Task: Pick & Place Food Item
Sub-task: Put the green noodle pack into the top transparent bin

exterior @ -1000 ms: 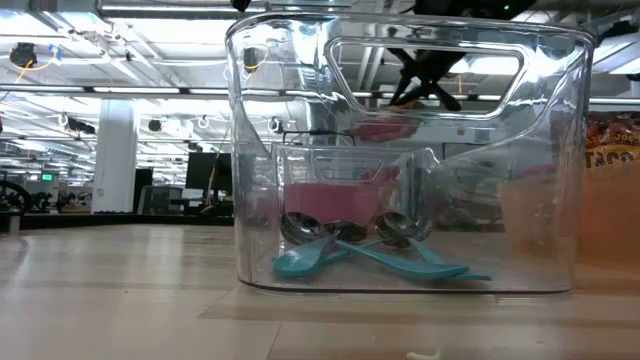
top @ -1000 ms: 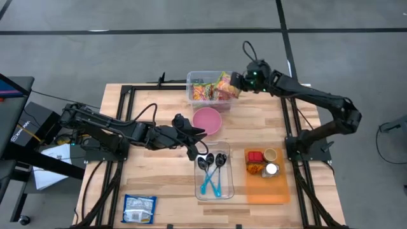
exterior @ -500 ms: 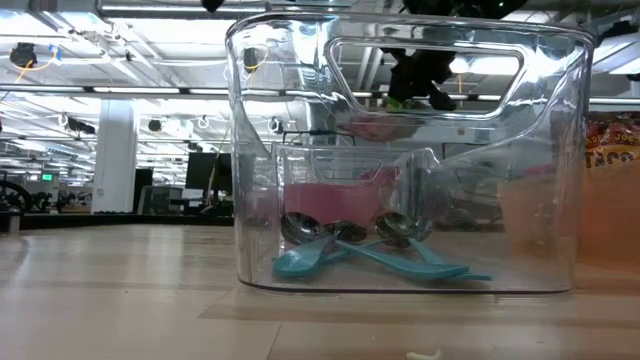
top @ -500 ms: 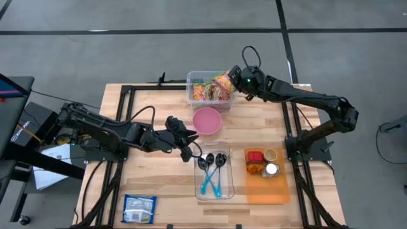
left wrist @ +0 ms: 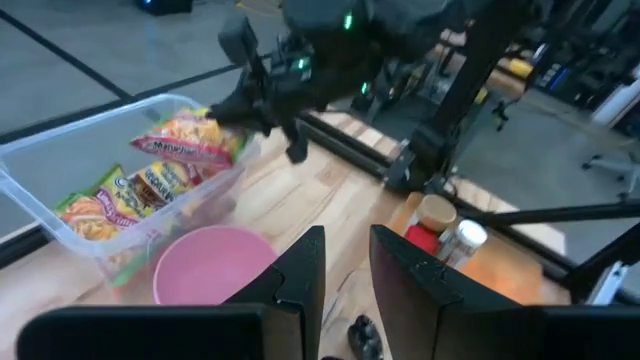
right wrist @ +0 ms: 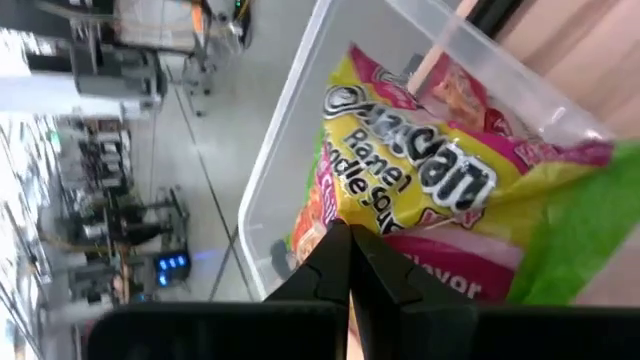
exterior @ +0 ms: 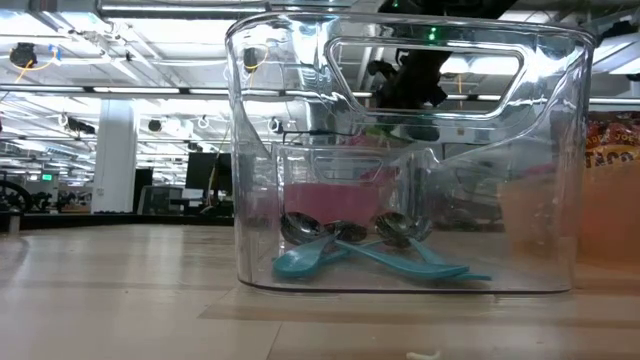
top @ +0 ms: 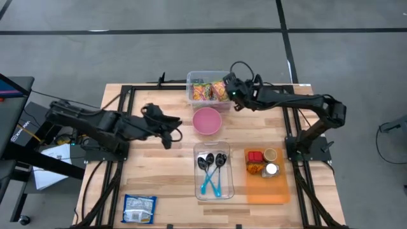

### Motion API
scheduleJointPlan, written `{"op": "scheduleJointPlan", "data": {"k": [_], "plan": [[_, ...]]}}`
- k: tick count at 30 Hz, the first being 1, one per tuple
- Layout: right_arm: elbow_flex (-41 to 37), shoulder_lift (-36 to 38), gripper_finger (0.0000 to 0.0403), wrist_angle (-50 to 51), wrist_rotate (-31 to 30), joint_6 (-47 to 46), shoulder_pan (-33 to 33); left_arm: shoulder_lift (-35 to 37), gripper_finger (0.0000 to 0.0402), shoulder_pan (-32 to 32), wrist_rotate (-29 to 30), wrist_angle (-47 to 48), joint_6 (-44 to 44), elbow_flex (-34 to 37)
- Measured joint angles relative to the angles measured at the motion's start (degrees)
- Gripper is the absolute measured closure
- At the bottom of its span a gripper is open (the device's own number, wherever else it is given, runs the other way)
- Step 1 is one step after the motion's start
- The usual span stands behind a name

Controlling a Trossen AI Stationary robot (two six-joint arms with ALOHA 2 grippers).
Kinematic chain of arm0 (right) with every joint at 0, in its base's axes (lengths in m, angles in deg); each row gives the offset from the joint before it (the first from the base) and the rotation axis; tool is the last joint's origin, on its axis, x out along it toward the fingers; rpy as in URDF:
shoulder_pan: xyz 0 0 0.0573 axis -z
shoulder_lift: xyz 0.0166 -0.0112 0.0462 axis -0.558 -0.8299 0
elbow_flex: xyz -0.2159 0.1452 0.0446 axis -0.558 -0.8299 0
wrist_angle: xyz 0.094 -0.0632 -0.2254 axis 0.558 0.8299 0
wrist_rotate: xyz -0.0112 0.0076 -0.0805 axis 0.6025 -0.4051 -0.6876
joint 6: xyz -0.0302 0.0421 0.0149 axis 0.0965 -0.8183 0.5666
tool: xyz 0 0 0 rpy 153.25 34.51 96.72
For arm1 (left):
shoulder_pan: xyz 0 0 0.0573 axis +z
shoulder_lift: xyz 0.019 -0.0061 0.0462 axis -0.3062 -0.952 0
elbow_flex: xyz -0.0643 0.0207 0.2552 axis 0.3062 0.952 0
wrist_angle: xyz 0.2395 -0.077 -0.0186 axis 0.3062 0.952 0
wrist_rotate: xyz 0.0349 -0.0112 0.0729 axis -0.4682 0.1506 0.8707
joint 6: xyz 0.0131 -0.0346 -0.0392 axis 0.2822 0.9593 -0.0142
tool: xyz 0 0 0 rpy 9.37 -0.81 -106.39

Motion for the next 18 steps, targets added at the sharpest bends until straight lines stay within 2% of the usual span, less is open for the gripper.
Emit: {"op": "scheduleJointPlan", "data": {"k": [6,18], "plan": [[0.0,-1.8,0.0403,-0.2,-3.4,-3.8,-0.2,2.7,0.0325,-1.4,0.9,1.9,0.0,0.0],[0.0,-5.9,0.0403,-2.6,-5.3,-2.9,0.5,2.1,0.0325,-2.6,1.0,3.8,-0.1,0.0]]}}
